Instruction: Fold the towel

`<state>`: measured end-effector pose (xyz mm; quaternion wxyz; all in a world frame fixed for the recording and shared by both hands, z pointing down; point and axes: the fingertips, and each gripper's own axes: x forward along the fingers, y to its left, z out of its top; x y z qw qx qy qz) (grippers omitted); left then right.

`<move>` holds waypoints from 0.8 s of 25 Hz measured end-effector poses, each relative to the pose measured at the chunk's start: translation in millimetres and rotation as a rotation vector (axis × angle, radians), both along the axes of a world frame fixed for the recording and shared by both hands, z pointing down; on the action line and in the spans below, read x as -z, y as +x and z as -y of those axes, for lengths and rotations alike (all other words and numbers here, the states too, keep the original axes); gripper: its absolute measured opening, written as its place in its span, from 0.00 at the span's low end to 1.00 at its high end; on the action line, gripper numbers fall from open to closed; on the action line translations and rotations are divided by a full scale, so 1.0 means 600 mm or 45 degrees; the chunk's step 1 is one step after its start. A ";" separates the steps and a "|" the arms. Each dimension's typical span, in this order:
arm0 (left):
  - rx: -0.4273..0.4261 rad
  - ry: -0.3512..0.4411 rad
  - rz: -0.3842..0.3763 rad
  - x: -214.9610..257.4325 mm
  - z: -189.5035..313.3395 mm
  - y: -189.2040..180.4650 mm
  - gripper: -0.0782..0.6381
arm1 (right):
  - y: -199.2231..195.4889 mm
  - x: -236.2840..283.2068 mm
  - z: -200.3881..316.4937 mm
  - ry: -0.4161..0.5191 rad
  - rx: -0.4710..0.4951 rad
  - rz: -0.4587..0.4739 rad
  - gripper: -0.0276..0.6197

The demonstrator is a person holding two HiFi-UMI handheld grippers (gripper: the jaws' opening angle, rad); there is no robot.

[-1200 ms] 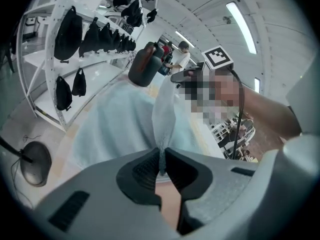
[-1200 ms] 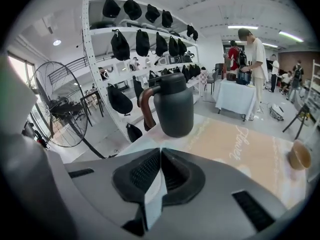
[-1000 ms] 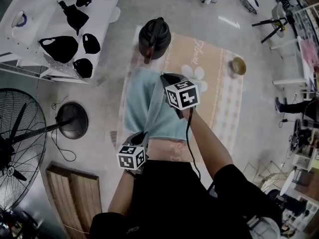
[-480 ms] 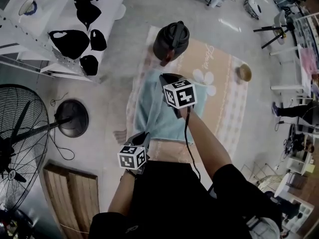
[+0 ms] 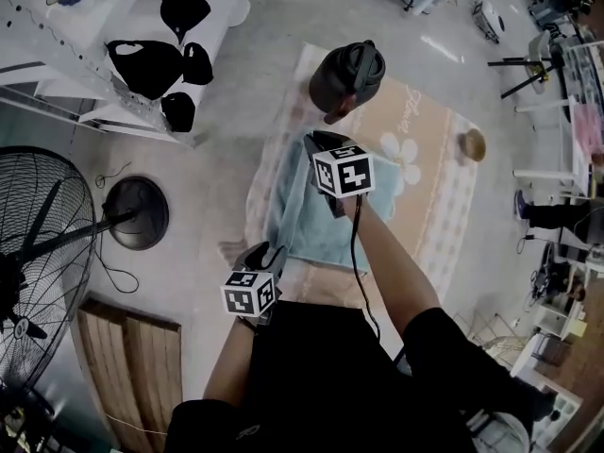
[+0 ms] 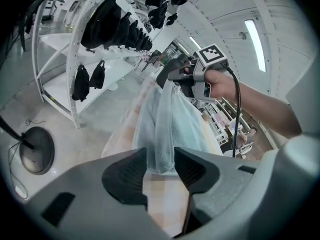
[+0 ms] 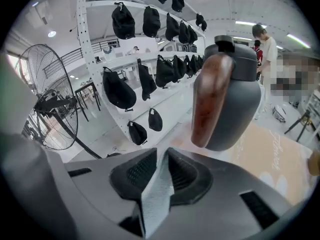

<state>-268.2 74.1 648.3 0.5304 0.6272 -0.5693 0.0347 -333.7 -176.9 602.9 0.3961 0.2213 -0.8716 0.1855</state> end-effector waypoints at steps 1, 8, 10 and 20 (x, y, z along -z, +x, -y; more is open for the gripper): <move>0.013 0.005 0.008 0.001 0.000 -0.009 0.34 | -0.007 -0.001 -0.003 -0.005 0.008 0.015 0.17; 0.012 0.059 0.063 0.024 0.011 -0.047 0.39 | -0.021 0.022 -0.032 -0.003 0.108 0.120 0.34; 0.020 0.066 0.089 0.029 0.013 -0.059 0.39 | -0.010 0.031 -0.035 0.020 0.111 0.127 0.35; -0.080 0.123 0.160 0.056 0.048 -0.047 0.39 | 0.133 0.063 -0.075 0.131 0.030 0.118 0.35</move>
